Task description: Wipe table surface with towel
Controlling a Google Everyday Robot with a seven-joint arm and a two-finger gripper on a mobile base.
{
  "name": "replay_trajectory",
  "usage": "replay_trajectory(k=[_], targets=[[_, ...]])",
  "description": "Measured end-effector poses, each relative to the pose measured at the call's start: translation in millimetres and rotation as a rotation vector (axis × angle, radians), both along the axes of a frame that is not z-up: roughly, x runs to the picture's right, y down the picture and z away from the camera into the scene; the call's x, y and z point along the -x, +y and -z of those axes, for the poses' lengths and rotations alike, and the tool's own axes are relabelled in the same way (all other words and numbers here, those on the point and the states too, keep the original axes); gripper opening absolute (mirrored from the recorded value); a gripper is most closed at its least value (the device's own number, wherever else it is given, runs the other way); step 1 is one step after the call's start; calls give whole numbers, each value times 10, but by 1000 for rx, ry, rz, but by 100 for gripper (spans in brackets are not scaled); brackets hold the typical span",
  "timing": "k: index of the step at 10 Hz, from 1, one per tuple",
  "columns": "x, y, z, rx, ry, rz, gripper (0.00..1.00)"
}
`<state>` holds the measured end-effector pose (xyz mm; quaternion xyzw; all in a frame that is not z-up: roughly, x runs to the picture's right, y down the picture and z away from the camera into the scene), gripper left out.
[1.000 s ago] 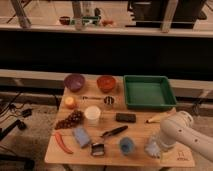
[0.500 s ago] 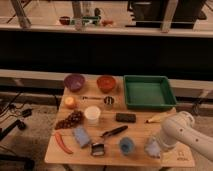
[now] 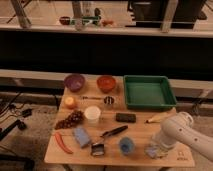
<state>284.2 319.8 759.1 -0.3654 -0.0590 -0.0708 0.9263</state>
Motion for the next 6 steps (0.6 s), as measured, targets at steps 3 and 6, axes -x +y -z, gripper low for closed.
replay_trajectory(k=[3, 6], targets=[[7, 20, -3, 8, -14, -8, 5], [37, -12, 87, 5, -31, -5, 3]])
